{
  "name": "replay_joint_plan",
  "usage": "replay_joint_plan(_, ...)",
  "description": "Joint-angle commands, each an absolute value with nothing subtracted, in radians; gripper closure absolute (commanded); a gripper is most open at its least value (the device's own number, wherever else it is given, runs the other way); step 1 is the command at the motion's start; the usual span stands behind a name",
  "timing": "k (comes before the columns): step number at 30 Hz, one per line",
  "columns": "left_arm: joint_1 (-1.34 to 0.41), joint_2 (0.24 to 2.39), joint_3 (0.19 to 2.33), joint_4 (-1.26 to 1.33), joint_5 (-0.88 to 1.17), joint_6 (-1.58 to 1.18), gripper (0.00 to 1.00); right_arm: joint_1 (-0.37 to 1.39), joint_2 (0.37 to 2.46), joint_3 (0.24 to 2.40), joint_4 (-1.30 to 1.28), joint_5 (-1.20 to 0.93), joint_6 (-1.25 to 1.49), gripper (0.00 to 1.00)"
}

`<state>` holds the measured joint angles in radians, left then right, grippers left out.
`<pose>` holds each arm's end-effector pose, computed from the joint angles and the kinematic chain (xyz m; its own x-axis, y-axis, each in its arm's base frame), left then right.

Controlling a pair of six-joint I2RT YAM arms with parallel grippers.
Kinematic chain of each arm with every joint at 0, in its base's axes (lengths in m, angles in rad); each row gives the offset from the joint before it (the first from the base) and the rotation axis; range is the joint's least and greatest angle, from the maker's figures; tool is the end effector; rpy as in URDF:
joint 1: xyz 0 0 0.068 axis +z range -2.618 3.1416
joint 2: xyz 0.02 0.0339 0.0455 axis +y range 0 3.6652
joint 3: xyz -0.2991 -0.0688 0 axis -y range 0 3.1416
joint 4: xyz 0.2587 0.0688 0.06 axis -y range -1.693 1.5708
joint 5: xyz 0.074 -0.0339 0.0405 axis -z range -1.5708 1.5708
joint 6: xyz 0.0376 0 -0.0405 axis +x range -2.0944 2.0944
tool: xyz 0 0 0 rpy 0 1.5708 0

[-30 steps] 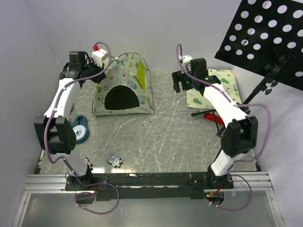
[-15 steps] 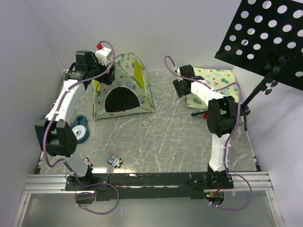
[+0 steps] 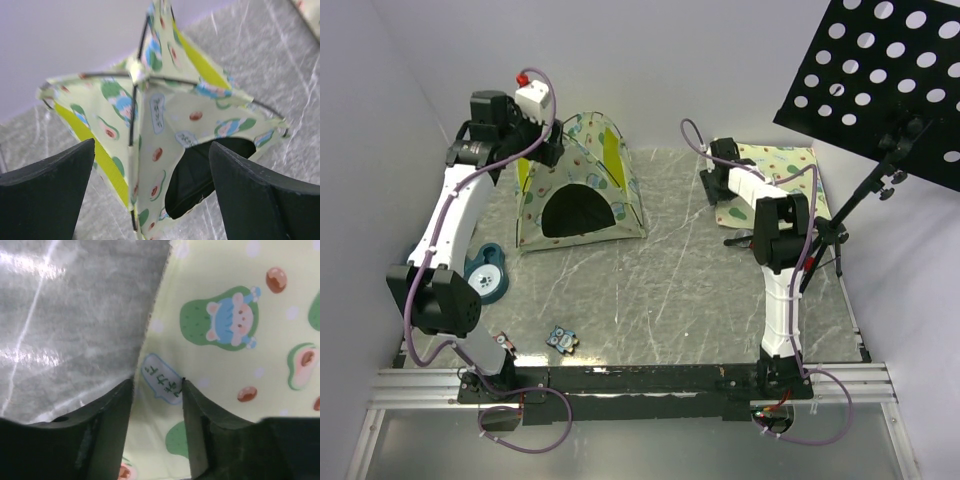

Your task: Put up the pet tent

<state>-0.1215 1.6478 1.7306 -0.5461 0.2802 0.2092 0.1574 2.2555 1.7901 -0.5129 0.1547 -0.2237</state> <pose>0.3902 -0.0581 0.4437 -0.3588 0.2449 -0.9007 0.4463 0.8925 0.0649 0.5237 0.0773 0.1905 -0.7834 -0.3463 -0.5162 -0.2499 0.9358 -0.2485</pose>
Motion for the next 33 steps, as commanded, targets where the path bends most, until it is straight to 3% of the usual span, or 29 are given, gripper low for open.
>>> replay_joint_plan(1, -0.123, 1.591, 1.839, -0.574, 0.288, 0.167, 0.00, 0.133, 2.321, 1.899, -0.593, 0.060, -0.225, 0.55)
replay_joint_plan(2, -0.123, 1.594, 1.857, -0.586, 0.294, 0.166, 0.00, 0.132, 2.335, 1.923, -0.616, 0.028, -0.232, 0.64)
replay_joint_plan(4, -0.121, 1.606, 1.900, -0.629, 0.311, 0.178, 0.00, 0.132, 2.361, 1.969, -0.662, -0.030, -0.222, 1.00)
replay_joint_plan(10, -0.121, 1.595, 1.892, -0.624, 0.350, 0.129, 0.00, 0.187, 2.191, 1.893, -0.617, -0.236, -0.239, 1.00)
replay_joint_plan(16, -0.120, 1.552, 1.836, -0.511, 0.588, 0.162, 0.00, 0.317, 1.854, 1.665, -0.470, -0.310, -0.270, 1.00)
replay_joint_plan(21, -0.188, 1.621, 1.914, -0.599, 0.828, 0.450, 0.00, 0.359, 1.646, 1.560, -0.454, -0.287, -0.196, 1.00)
replay_joint_plan(27, -0.391, 1.628, 1.870, -0.599, 0.767, 0.888, 0.00, 0.362, 1.409, 1.431, -0.453, -0.337, -0.186, 1.00)
replay_joint_plan(30, -0.442, 1.609, 1.812, -0.467, 0.788, 0.862, 0.00, 0.362, 1.304, 1.370, -0.445, -0.431, -0.175, 1.00)
replay_joint_plan(33, -0.459, 1.569, 1.747, -0.278, 0.784, 0.584, 0.00, 0.367, 1.232, 1.324, -0.446, -0.543, -0.106, 1.00)
